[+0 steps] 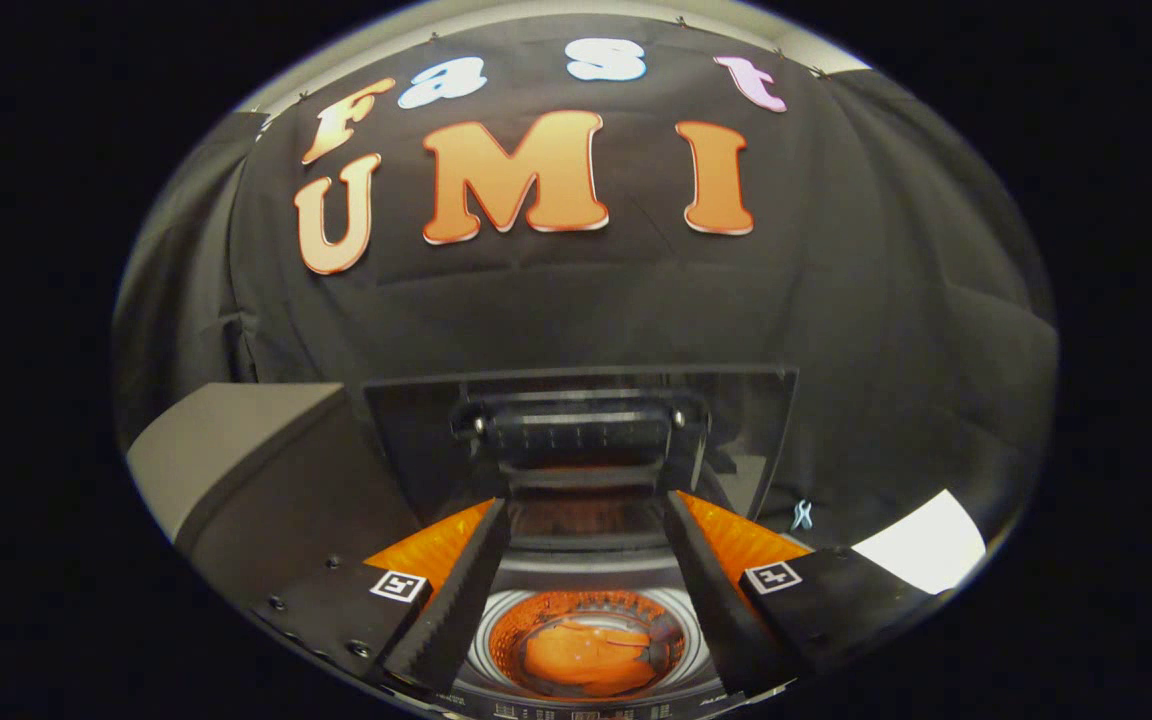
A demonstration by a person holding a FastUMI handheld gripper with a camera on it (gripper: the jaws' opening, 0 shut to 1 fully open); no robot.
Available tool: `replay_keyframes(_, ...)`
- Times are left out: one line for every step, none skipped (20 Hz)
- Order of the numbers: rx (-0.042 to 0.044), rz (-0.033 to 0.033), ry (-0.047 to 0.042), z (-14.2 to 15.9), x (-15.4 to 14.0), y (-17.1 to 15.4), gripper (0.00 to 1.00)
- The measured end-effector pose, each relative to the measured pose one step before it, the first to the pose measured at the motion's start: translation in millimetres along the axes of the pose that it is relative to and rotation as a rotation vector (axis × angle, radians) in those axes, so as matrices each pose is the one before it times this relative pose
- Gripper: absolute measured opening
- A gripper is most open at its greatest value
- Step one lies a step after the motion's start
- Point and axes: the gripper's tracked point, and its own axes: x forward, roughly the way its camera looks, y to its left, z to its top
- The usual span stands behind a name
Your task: Put the clothes into the washing machine and then close the washing machine lid.
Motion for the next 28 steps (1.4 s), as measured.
replay_keyframes(-0.00755, 0.00435, -0.02566, 15.56, 1.65, 2.27, 1.0)
replay_keyframes(-0.00581, 0.00833, -0.01909, 15.25, 3.7, 2.54, 1.0)
replay_keyframes(-0.00235, 0.00966, -0.01231, 12.09, 5.97, 1.88, 1.0)
replay_keyframes(0.00461, 0.00908, -0.01322, 11.32, 6.78, 2.07, 1.0)
replay_keyframes(0.00997, 0.00771, -0.00958, 9.92, 9.35, 1.35, 1.0)
replay_keyframes(0.0064, 0.00414, -0.00773, 8.03, 11.16, -1.03, 1.0)
replay_keyframes(0.00438, 0.00083, -0.00021, 8.01, 9.72, -1.46, 1.0)
replay_keyframes(0.00096, 0.00377, -0.00687, 9.55, 9.24, -0.23, 0.99)
replay_keyframes(-0.00302, -0.00274, -0.00384, 7.28, 10.6, -1.83, 1.0)
replay_keyframes(0.00115, -0.00314, -0.00148, 6.28, 11.22, -2.13, 0.99)
replay_keyframes(0.00248, -0.00261, 0.00234, 3.71, 10.92, -1.17, 0.99)
replay_keyframes(-0.00081, -0.00773, 0.0151, -1.38, 11.84, -3.8, 1.0)
replay_keyframes(-0.00237, -0.00222, 0.01542, -3.3, 9.94, -2.71, 1.0)
replay_keyframes(-0.00539, -0.00726, 0.0185, -4.99, 11.09, -3.54, 1.0)
replay_keyframes(-0.00091, -0.00821, 0.02378, -6.07, 10.84, -2.81, 1.0)
replay_keyframes(0.00456, -0.00515, 0.0276, -7.47, 7.72, -2.09, 0.99)
replay_keyframes(0.00565, -0.00203, 0.01863, -5.86, 8.15, -0.91, 1.0)
replay_keyframes(0.00316, -0.00949, 0.01292, -3.74, 8.18, -2.06, 1.0)
replay_keyframes(-0.00009, -0.00816, 0.00999, -2.64, 6.58, -2.08, 1.0)
replay_keyframes(0.00007, -0.00334, 0.00442, -1.65, 4.53, -0.62, 1.0)
replay_keyframes(0.00049, -0.00647, 0.00498, -2.68, 4.51, -1.71, 1.0)
replay_keyframes(-0.00114, -0.00507, 0.00853, -2.33, 4.51, -1.49, 1.0)
replay_keyframes(0.00117, -0.00118, 0.00247, -1.07, 4.33, -0.1, 1.0)
replay_keyframes(0.0025, -0.0003, 0.00836, -2.61, 3.64, -0.57, 1.0)
replay_keyframes(-0.01021, -0.00336, -0.01069, 2.27, 2.45, -0.78, 1.0)
replay_keyframes(0.00201, 0.00556, 0.00465, -0.67, -1.21, 2.06, 1.0)
replay_keyframes(0.00095, 0.00386, -0.00397, 0.7, 1.35, -0.32, 0.99)
replay_keyframes(-0.00207, 0.00229, -0.00127, 0.14, 1.71, 0.63, 0.99)
